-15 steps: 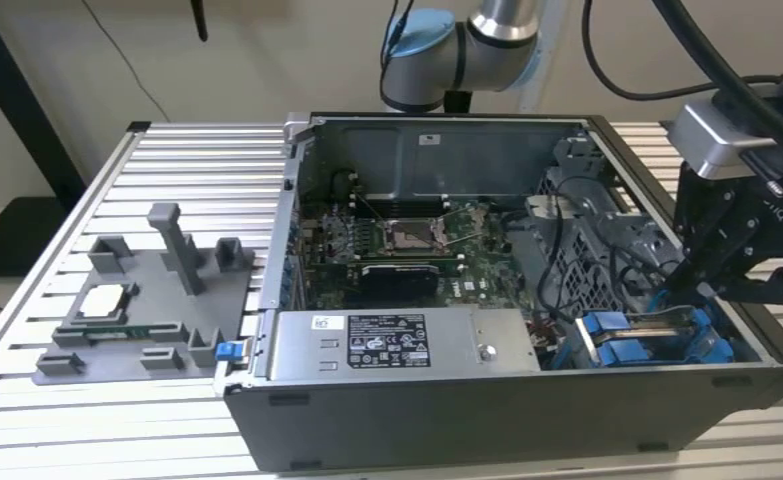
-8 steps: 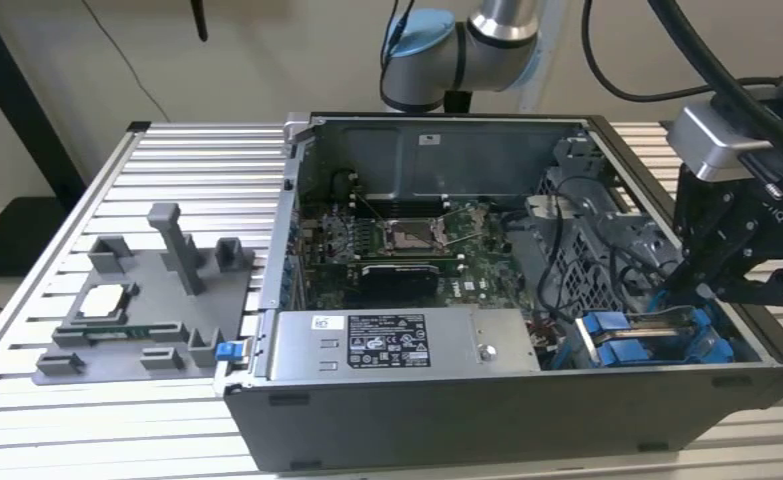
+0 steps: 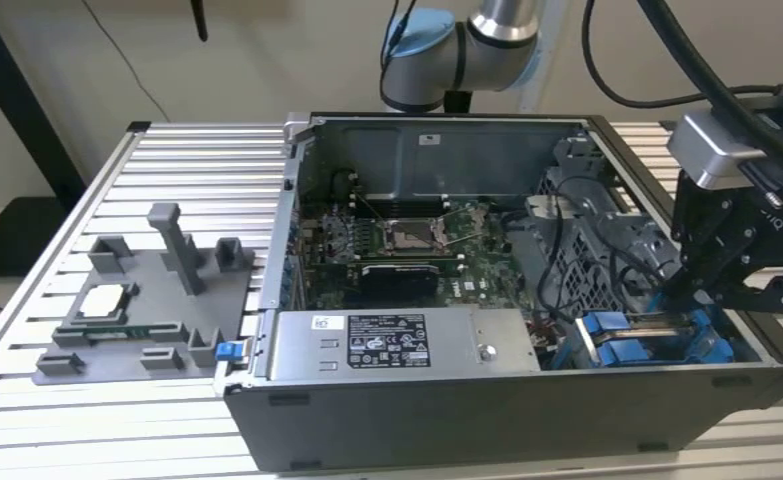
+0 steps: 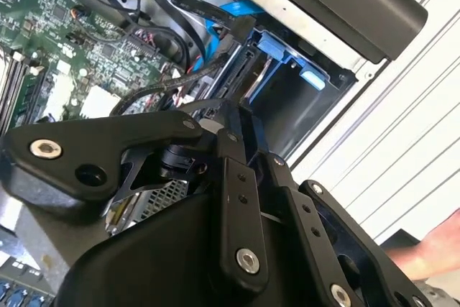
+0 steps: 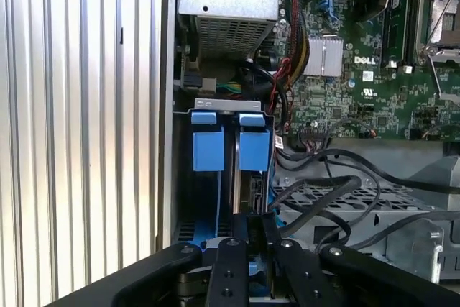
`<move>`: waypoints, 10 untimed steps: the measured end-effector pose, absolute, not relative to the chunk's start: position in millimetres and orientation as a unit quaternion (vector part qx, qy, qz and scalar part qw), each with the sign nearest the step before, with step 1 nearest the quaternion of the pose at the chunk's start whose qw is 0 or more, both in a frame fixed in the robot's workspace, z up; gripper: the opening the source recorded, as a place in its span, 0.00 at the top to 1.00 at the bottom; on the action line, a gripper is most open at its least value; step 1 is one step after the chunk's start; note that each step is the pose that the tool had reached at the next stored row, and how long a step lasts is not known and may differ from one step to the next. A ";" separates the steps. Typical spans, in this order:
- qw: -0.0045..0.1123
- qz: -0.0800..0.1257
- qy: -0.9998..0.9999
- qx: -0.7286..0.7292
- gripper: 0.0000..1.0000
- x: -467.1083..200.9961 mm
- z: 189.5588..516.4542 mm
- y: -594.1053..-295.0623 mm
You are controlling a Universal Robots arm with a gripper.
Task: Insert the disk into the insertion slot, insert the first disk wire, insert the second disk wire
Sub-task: 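Insert the first disk wire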
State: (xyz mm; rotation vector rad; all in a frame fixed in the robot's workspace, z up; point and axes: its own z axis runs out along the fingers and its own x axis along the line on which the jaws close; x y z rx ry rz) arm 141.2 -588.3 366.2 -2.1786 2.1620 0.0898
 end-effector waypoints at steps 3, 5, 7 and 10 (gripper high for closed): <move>0.034 0.030 0.704 -0.709 1.00 142.1 364.2 -589.3; 0.034 0.030 0.704 -0.709 1.00 142.3 363.3 -589.8; 0.034 0.030 0.704 -0.709 1.00 142.5 362.5 -590.0; 0.034 0.030 0.704 -0.709 1.00 142.7 361.9 -590.3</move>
